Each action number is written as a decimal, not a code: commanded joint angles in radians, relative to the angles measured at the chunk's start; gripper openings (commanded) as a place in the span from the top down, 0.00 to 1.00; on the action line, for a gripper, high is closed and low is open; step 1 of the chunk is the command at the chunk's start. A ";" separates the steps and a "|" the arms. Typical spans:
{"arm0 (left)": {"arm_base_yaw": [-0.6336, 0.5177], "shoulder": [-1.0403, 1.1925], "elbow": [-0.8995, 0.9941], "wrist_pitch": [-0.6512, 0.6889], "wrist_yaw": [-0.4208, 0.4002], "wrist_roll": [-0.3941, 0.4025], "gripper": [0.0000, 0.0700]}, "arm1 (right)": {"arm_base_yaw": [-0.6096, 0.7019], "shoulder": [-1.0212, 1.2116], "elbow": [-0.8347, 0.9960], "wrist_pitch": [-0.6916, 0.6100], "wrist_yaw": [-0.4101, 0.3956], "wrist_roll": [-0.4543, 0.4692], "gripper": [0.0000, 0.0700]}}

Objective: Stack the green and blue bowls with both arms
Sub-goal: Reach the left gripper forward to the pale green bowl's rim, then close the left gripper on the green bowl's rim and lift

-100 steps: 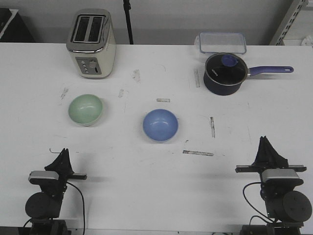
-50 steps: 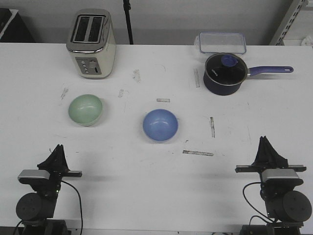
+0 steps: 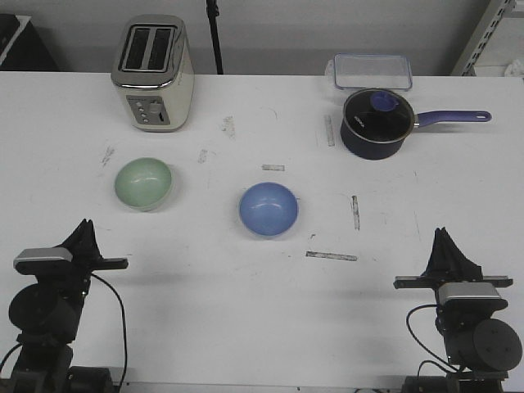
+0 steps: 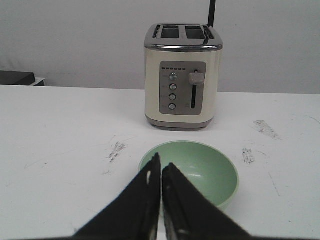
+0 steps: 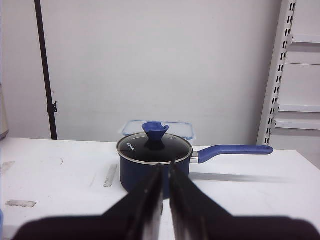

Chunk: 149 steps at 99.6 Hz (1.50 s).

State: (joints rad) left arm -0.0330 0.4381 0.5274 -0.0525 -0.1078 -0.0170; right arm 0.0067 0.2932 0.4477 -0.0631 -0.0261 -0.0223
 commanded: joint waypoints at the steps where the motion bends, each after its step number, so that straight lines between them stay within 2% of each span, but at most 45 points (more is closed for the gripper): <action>1: 0.001 0.063 0.050 -0.019 -0.005 0.006 1.00 | 0.000 0.000 0.003 0.011 0.000 0.003 0.98; 47: 0.001 0.435 0.315 -0.192 -0.005 0.006 1.00 | 0.000 0.000 0.003 0.011 0.000 0.003 0.98; 61: 0.003 0.533 0.423 -0.307 -0.004 0.003 1.00 | 0.000 0.000 0.003 0.011 0.000 0.003 0.98; 69: 0.013 0.604 0.495 -0.402 -0.004 -0.040 1.00 | 0.000 0.000 0.003 0.011 0.000 0.003 0.98; 81: 0.044 0.712 0.595 -0.517 0.006 -0.161 1.00 | 0.000 0.000 0.003 0.011 0.000 0.003 0.98; 91: 0.074 0.799 0.674 -0.595 0.072 -0.188 1.00 | 0.000 0.000 0.003 0.011 0.000 0.003 0.98; 112: 0.165 0.977 0.842 -0.719 0.347 -0.261 1.00 | 0.000 0.000 0.003 0.011 0.000 0.003 0.98; 119: 0.194 1.030 0.883 -0.735 0.409 -0.266 1.00 | 0.000 0.000 0.003 0.011 0.000 0.003 0.98; 138: 0.253 1.145 0.944 -0.732 0.431 -0.291 0.97 | 0.000 0.000 0.003 0.011 0.000 0.003 0.98; 149: 0.277 1.186 0.949 -0.732 0.431 -0.296 0.74 | 0.000 0.000 0.003 0.011 0.000 0.003 0.98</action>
State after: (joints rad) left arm 0.2329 1.5982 1.4521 -0.7799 0.3176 -0.3019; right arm 0.0067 0.2932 0.4477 -0.0631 -0.0261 -0.0223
